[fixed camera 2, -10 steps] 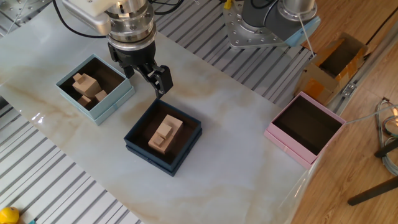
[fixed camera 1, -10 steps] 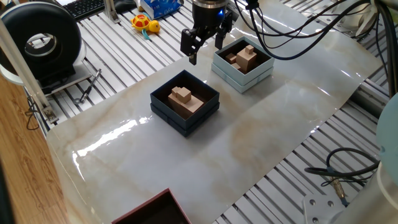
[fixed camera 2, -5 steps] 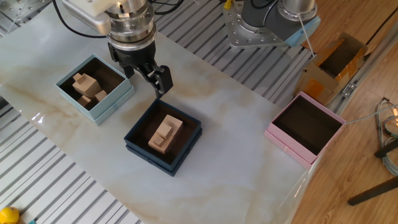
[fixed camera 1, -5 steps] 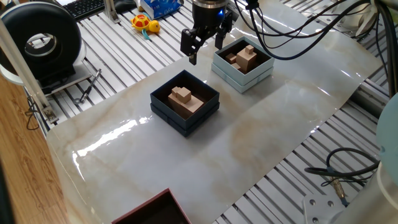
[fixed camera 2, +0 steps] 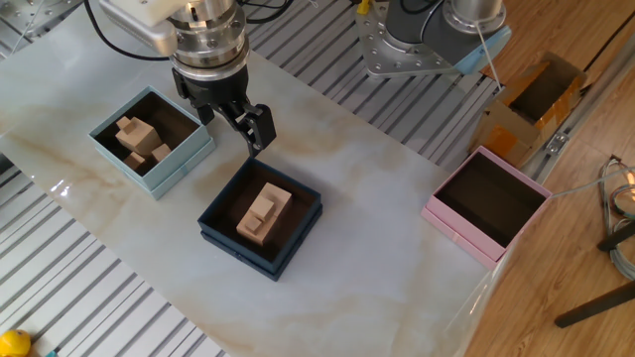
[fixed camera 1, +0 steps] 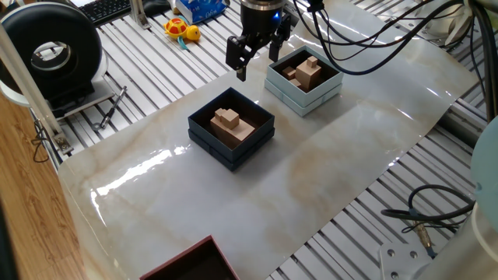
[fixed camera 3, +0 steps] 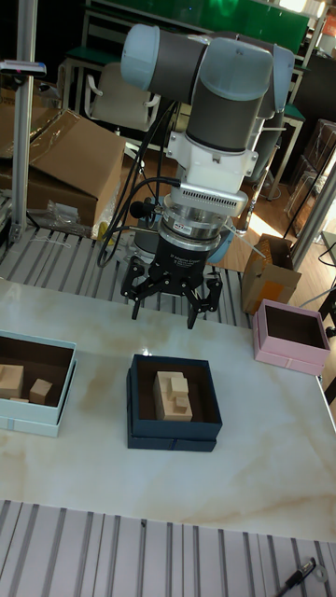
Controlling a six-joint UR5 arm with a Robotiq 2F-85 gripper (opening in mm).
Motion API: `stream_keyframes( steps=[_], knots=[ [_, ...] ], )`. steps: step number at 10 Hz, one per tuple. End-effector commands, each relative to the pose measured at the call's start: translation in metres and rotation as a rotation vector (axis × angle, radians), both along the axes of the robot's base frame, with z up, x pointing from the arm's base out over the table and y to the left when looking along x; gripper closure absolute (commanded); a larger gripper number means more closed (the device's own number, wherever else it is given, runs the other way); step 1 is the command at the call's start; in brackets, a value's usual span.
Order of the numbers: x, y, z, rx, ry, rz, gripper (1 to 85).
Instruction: Move an object from one box to another
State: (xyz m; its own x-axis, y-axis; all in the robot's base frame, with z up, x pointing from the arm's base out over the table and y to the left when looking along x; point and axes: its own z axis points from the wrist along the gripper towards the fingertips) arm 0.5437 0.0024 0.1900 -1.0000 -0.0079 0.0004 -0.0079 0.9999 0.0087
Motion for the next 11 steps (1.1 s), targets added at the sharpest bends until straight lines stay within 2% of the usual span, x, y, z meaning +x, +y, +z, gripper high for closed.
stream_keyframes(
  steps=[1, 11],
  knots=[
    [0.0416, 0.0185, 0.0039, 0.063, -0.161, -0.014, 57.3],
    [0.0411, 0.0159, 0.0034, 0.047, -0.158, 0.0, 57.7]
  ],
)
